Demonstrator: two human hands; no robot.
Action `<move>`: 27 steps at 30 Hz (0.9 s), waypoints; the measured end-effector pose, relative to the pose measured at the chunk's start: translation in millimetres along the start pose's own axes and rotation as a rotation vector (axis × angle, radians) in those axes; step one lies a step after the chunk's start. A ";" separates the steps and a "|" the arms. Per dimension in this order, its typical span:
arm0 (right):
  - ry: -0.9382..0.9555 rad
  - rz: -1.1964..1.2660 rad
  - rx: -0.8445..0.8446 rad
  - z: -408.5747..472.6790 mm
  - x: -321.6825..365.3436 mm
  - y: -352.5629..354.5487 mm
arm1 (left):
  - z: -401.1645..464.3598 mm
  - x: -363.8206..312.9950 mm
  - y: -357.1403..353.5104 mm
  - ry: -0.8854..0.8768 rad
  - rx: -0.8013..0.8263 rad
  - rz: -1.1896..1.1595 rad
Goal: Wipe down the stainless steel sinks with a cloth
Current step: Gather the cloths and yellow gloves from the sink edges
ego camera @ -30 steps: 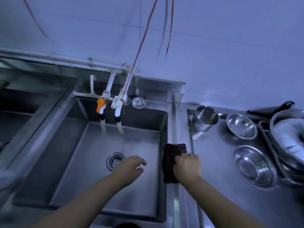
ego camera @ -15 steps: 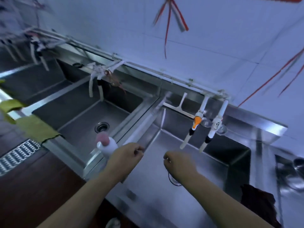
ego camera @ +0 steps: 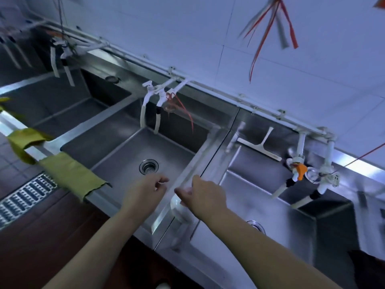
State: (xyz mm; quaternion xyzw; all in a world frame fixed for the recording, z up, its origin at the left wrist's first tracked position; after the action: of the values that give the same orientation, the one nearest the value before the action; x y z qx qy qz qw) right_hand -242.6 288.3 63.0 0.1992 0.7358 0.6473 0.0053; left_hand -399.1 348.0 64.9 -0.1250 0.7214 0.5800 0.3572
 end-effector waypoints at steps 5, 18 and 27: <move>-0.188 0.237 0.061 5.1 -10.9 -14.7 | 23.7 -5.7 -11.3 -0.064 0.068 -0.055; -0.500 0.130 0.096 -67.8 -195.1 -6.2 | 41.2 -107.2 -119.6 -0.349 0.410 0.019; -0.610 -0.033 0.112 -128.2 -385.6 22.6 | 24.2 -210.1 -225.7 -0.419 0.565 0.187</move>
State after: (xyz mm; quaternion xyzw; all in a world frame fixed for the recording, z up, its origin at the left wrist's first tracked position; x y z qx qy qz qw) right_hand 84.7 52.7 8.9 0.3724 0.7380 0.5158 0.2252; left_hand -106.0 254.5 33.2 0.1668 0.7726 0.4012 0.4630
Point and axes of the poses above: each hand's wrist, its own z-axis towards the middle knuckle, its own y-axis out of the back of the hand, x = y × z, the point moved 5 cm from there along z, towards the middle knuckle, and after that the axes turned 4 degrees about x, right-handed, at the moved point
